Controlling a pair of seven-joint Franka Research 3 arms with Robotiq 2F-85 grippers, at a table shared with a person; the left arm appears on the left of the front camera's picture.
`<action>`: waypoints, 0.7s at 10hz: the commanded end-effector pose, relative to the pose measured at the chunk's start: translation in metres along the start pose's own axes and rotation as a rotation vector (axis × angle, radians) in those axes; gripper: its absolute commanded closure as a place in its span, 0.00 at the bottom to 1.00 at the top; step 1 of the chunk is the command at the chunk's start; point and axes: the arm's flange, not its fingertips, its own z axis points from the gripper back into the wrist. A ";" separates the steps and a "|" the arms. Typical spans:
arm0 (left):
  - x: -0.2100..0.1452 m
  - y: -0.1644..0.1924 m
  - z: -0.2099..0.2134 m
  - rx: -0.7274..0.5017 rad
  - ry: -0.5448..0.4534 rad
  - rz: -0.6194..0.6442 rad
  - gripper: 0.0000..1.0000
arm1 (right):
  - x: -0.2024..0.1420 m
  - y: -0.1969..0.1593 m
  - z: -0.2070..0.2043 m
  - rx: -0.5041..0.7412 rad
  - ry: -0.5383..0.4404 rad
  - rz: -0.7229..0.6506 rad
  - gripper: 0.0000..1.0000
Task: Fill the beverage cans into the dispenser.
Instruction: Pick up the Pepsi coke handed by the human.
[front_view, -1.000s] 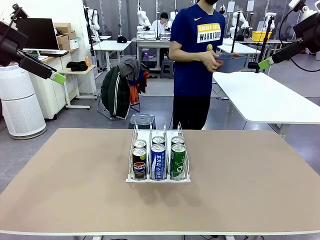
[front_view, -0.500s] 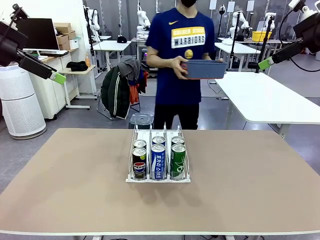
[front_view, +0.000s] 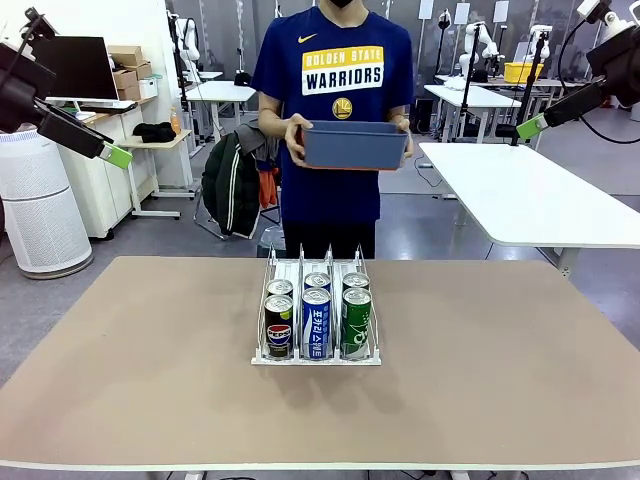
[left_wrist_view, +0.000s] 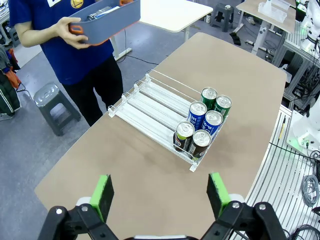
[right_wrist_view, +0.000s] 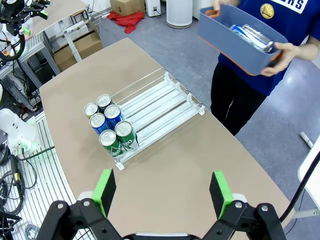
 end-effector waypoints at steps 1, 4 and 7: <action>-0.002 -0.001 0.001 -0.002 -0.004 0.006 0.00 | -0.001 -0.003 -0.003 0.026 -0.015 0.016 0.00; -0.002 -0.001 0.001 -0.002 -0.004 0.006 0.00 | -0.001 -0.003 -0.003 0.026 -0.015 0.016 0.00; -0.002 -0.001 0.001 -0.002 -0.004 0.006 0.00 | -0.001 -0.003 -0.003 0.026 -0.015 0.016 0.00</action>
